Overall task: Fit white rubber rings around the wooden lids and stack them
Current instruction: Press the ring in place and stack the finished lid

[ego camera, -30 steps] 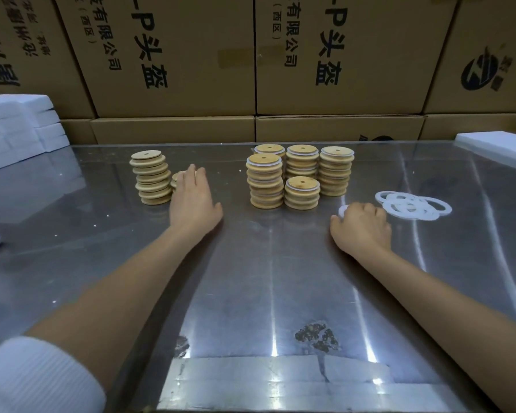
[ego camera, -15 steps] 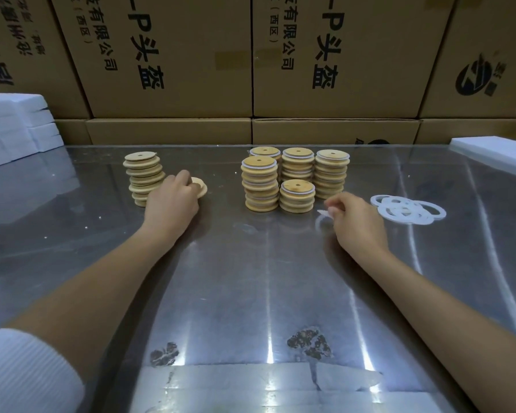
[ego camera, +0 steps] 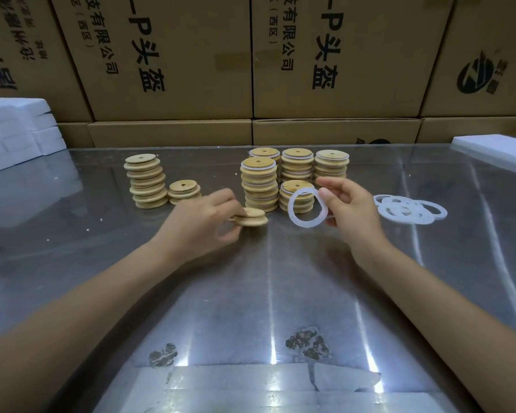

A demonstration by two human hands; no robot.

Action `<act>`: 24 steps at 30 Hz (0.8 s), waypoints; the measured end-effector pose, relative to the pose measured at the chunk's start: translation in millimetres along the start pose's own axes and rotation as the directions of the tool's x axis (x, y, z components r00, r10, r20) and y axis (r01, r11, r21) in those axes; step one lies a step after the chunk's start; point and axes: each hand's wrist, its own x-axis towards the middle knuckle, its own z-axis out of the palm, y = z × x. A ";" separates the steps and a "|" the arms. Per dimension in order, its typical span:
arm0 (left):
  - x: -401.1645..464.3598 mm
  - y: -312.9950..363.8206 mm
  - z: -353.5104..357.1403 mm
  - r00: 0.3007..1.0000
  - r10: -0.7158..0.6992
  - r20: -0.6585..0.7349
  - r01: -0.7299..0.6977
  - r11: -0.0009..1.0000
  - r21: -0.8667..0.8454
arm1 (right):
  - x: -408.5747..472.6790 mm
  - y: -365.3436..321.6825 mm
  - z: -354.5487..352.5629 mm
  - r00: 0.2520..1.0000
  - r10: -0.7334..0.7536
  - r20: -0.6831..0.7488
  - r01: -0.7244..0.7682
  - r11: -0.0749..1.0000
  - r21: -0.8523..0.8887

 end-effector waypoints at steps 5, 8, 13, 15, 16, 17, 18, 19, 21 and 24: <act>14.6 29.3 9.7 0.988 0.047 0.145 -0.027 0.990 -0.136 | 0.7 2.9 -1.4 0.997 0.074 0.009 -0.074 0.995 0.067; 24.9 42.2 15.9 0.983 0.007 0.185 0.038 0.970 -0.242 | 1.3 4.9 -4.6 0.997 0.075 0.001 -0.075 0.996 0.041; 44.8 50.3 30.2 0.907 -0.400 0.132 0.421 0.844 -0.333 | 2.3 7.0 -8.2 0.997 0.073 0.031 -0.073 0.997 0.006; 49.1 50.8 37.1 0.839 -0.504 0.205 0.540 0.723 -0.432 | 2.7 7.2 -8.1 0.996 0.069 0.057 -0.069 0.998 -0.004; 48.7 52.8 39.5 0.829 -0.487 0.274 0.557 0.674 -0.486 | 2.7 7.5 -7.7 0.995 0.072 0.071 -0.072 0.997 -0.004; 47.2 56.1 40.4 0.833 -0.429 0.349 0.553 0.645 -0.527 | 2.8 8.0 -7.0 0.993 0.078 0.086 -0.078 0.997 -0.006; 45.2 58.8 41.8 0.846 -0.357 0.397 0.530 0.648 -0.547 | 2.9 8.6 -6.5 0.990 0.088 0.107 -0.087 0.996 -0.015; 43.2 59.5 44.4 0.856 -0.303 0.419 0.504 0.674 -0.541 | 3.0 9.2 -6.1 0.986 0.101 0.134 -0.097 0.995 -0.033; 40.1 56.2 49.4 0.867 -0.273 0.417 0.473 0.712 -0.519 | 3.0 10.8 -4.7 0.975 0.128 0.183 -0.115 0.990 -0.081; 37.3 47.6 53.6 0.868 -0.280 0.410 0.480 0.681 -0.553 | 3.2 14.9 -3.9 0.974 0.117 0.196 -0.081 0.980 -0.183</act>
